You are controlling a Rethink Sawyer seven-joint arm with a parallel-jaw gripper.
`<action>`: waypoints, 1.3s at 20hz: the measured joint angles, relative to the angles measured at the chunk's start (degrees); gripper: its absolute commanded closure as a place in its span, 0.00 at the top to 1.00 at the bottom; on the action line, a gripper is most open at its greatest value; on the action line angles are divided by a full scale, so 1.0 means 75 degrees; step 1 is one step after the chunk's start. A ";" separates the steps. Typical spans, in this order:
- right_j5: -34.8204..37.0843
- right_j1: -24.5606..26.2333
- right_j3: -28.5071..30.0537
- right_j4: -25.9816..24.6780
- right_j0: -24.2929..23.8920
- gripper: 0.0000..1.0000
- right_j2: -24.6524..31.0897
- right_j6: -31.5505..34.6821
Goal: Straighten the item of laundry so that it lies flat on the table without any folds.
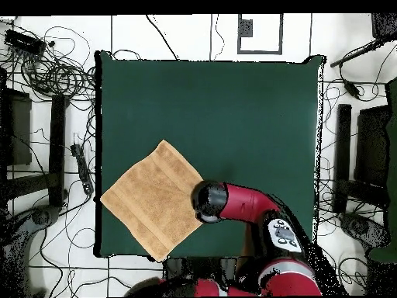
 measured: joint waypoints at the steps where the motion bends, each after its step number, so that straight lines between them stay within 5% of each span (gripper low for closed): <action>1: -0.0044 0.0105 -0.0033 0.0000 -0.0071 1.00 -0.0001 0.0000; 26: 0.0233 0.0404 -0.0289 0.0016 -0.0421 1.00 0.0027 0.0000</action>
